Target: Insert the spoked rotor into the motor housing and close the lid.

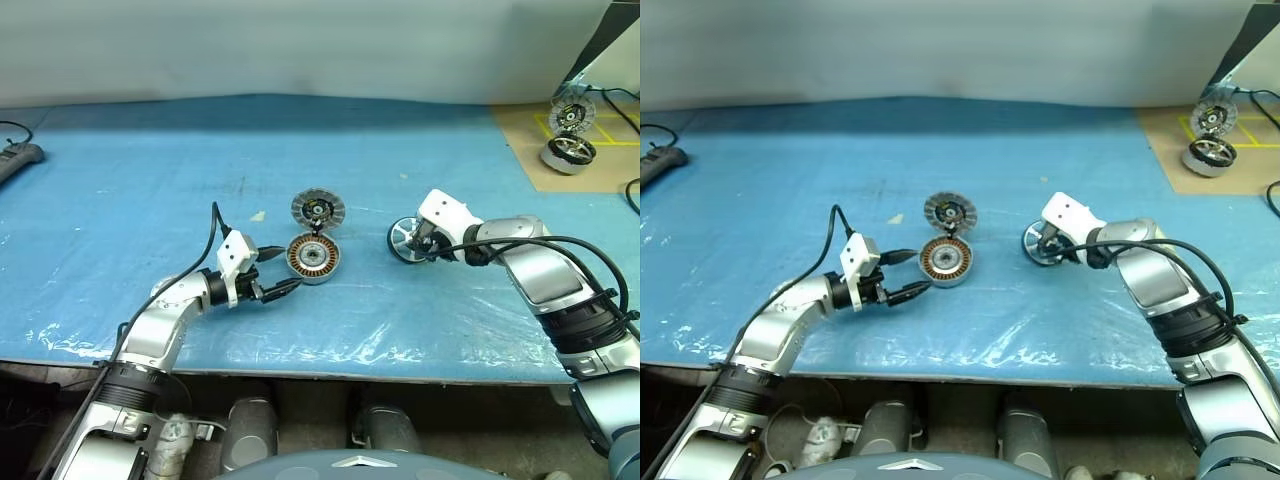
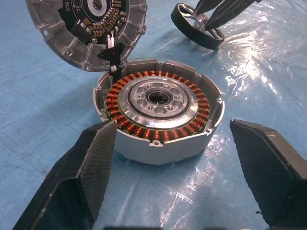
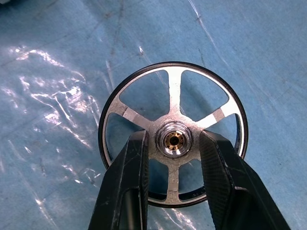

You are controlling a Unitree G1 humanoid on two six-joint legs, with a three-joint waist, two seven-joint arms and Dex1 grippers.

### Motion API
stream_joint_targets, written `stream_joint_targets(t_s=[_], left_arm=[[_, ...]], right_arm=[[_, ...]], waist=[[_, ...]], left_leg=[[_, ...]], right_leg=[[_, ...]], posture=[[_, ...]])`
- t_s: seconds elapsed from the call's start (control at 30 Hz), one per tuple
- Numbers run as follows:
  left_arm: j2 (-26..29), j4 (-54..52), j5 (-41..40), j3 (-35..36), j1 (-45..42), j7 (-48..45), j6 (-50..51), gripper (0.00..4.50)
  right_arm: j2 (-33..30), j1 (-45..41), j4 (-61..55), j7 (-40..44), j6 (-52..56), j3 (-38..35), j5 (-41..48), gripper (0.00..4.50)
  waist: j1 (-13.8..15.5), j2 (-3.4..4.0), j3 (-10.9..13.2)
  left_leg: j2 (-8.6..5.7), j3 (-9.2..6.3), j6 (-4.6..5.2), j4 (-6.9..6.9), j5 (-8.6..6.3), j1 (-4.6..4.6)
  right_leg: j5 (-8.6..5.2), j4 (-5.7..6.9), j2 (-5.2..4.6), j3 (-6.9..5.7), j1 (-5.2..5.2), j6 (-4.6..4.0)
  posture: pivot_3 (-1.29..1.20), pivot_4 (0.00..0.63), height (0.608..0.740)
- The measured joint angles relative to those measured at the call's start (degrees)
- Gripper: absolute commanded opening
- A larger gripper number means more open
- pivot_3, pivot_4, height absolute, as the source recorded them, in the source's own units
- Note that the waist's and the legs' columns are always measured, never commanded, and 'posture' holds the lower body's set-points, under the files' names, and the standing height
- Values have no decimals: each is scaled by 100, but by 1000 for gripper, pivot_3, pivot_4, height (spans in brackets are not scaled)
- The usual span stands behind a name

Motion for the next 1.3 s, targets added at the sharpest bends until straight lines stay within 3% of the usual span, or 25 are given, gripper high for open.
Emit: stream_joint_targets(t_s=[0.17,0.27,0.4,0.63,0.83,1.3], left_arm=[[3,-228,-169,35,115,-108,25,4031],[58,-267,-186,60,149,-131,34,4031],[115,-317,-186,89,151,-129,49,4031],[87,60,-93,89,31,-136,-193,4031],[24,711,37,89,-163,-238,-525,4031],[140,-259,-31,144,-64,-69,126,4031]], right_arm=[[479,521,-1020,306,100,-991,1242,1173],[774,652,-1711,439,717,-1770,2374,1173],[1092,899,-2159,307,1209,-1884,3163,1173],[1740,684,-1563,-133,1084,-1413,3153,1173],[1931,419,-968,-237,732,-982,2928,1173],[1927,87,-73,-160,-40,-367,2217,1173]], waist=[[-1,2,1],[16,2,1],[16,1,1],[-8,1,1],[-3,1,1],[-11,-1,2]], left_leg=[[0,1,5,-1,2,-14],[1,1,7,-1,2,-10],[0,0,1,0,-1,-3],[-2,0,-2,-2,-1,-6],[-3,0,-21,-10,11,-23],[-2,0,-20,-11,10,-21]], right_leg=[[0,0,0,1,-16,0],[0,0,0,0,-12,0],[0,0,0,0,-6,1],[0,0,0,2,-11,2],[0,-9,0,-1,-20,2],[0,-7,0,-1,-20,1]], posture=[[0,150,740],[0,150,740],[0,150,740],[0,150,740],[0,150,740],[0,150,740]])
